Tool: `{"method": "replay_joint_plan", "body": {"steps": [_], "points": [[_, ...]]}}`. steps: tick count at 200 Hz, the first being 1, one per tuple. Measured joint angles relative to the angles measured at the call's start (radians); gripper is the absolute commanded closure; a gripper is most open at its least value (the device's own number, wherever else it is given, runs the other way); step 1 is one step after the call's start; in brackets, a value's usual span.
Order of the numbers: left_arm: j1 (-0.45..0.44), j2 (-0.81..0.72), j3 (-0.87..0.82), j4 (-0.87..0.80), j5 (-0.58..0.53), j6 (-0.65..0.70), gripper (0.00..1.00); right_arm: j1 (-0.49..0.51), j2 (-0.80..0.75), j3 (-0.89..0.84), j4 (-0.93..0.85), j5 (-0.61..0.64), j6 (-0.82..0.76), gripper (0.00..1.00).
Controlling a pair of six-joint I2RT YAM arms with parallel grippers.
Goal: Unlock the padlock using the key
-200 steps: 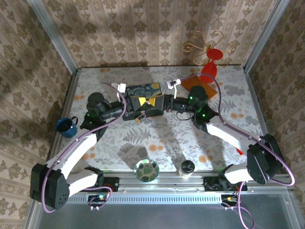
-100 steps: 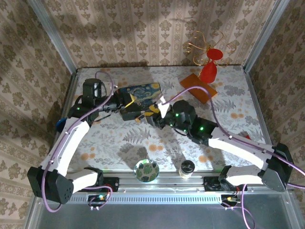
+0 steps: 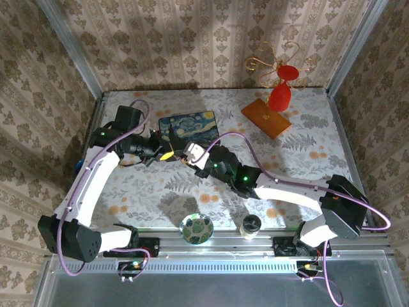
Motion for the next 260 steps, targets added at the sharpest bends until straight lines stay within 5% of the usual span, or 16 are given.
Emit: {"method": "replay_joint_plan", "body": {"steps": [72,260], "points": [[0.009,0.000,-0.042,0.017,0.012,-0.003,1.00,0.092,0.016,-0.027,0.128,0.000,-0.100,0.68],[0.027,-0.016,-0.070,0.043,0.068,-0.007,1.00,0.093,0.093,-0.025,0.226,0.064,-0.066,0.78]]}}
